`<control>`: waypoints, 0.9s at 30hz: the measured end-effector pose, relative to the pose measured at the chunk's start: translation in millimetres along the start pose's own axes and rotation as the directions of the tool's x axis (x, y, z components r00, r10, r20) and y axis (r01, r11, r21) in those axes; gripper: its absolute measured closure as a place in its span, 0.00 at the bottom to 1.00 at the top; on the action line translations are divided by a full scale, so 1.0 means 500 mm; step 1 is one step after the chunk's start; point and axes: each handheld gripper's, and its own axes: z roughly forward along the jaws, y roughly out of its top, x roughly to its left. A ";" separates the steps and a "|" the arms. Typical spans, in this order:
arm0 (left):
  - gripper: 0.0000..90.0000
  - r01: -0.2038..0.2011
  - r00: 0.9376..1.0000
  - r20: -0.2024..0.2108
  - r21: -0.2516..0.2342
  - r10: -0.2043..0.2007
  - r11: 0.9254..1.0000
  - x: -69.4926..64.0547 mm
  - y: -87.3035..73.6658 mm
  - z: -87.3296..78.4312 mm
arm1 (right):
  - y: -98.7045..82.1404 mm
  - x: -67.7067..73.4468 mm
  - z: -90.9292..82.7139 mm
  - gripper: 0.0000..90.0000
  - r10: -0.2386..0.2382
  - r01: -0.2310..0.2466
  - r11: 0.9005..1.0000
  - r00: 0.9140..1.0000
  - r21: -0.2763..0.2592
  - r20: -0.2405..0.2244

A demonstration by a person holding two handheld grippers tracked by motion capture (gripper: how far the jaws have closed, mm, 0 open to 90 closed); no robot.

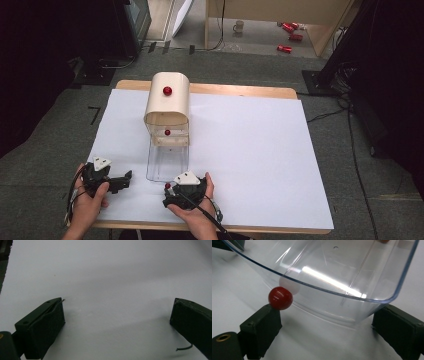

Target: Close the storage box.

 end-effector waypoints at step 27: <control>0.00 0.000 1.000 0.000 0.000 0.000 1.000 0.000 0.000 0.000 | 0.032 -0.018 -0.016 0.18 0.065 -0.066 0.995 0.998 -0.069 -0.014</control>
